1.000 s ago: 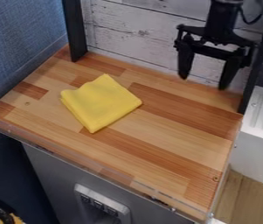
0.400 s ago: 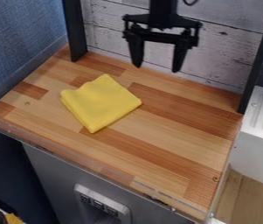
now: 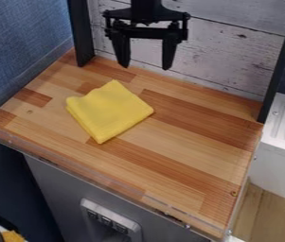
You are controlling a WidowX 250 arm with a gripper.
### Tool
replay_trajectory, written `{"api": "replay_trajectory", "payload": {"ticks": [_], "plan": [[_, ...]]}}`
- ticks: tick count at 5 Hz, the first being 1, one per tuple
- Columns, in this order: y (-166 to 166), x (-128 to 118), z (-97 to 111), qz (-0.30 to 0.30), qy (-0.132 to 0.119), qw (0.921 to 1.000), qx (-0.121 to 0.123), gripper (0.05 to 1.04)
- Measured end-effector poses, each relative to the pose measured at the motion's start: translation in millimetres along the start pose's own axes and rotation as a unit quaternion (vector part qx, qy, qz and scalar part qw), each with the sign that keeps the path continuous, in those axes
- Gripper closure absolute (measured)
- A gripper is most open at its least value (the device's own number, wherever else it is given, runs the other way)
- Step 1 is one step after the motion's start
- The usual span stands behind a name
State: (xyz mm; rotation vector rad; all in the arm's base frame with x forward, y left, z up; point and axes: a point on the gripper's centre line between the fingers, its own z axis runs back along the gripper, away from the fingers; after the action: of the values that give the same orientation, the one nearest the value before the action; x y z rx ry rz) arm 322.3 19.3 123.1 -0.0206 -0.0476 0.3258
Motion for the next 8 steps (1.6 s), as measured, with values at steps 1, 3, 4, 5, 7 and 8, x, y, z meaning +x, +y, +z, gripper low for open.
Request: {"api": "replay_trajectory", "payload": {"ticks": [1, 3, 4, 5, 7, 8], "plan": [[11.7, 2.0, 1.0, 0.018, -0.001, 0.9998, 0.001, 0.086], [35.7, 2.9, 7.3, 0.034, 0.014, 0.9992, 0.017, 0.085], [39.6, 8.4, 12.7, 0.039, 0.008, 0.999, 0.021, 0.14], [40.4, 14.6, -1.1, 0.047, 0.011, 0.9985, 0.024, 0.419], [45.2, 18.2, -42.7, 0.054, 0.022, 0.9981, 0.022, 0.928], [48.5, 14.3, -58.8, 0.056, 0.023, 0.998, 0.019, 1.013]]}}
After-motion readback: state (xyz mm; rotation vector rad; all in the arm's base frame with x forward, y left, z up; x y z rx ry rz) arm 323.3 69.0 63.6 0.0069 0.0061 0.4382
